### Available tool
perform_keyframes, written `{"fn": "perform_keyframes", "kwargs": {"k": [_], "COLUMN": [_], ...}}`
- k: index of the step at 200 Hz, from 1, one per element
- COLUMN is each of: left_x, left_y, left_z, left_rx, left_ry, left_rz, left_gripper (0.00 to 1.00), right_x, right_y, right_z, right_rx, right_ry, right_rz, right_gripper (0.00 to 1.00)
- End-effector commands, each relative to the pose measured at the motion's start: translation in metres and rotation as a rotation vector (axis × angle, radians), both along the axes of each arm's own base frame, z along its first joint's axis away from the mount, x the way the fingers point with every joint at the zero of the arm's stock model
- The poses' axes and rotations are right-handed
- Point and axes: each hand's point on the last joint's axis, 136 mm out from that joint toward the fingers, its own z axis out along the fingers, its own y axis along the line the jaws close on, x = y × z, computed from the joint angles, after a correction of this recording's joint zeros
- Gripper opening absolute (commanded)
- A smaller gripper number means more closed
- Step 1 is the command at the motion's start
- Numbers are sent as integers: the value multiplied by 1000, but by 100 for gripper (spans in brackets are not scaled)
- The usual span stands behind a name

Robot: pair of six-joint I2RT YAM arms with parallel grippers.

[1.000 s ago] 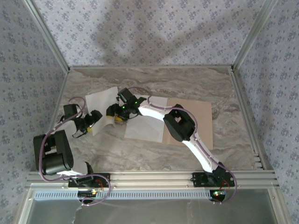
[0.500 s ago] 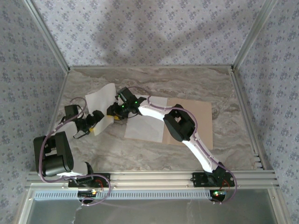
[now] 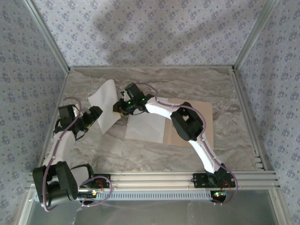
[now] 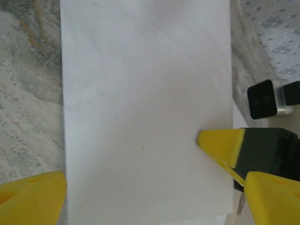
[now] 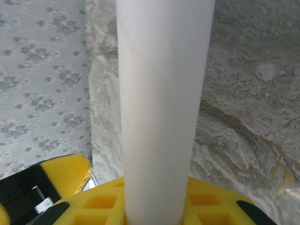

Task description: Put the files into the folder

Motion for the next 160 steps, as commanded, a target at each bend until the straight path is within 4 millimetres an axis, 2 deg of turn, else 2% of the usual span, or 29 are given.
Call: {"fn": "perform_keyframes", "kwargs": {"k": [1,67,105,160], "left_x": [5,12,13,9], "left_y": [-7,-32,-48,-103], "left_z": [24,82,112,162], "left_rx": [-71,-208,-247,-277], "left_ry": [-40,-239,-359,-505], "left_rz": [-15,-59,-77,-226], "left_gripper": [98,100,100,100], "right_x": [2,2,-8,-40], "right_y": [-14,-73,-104,-142], "right_z": [61,115,164,239], "right_rx": [81,136,201,302], "right_ry": [-111,-164,-223,-343], "right_rz": [23,-30,-55,-66], "right_gripper": [25,21,21,22]}}
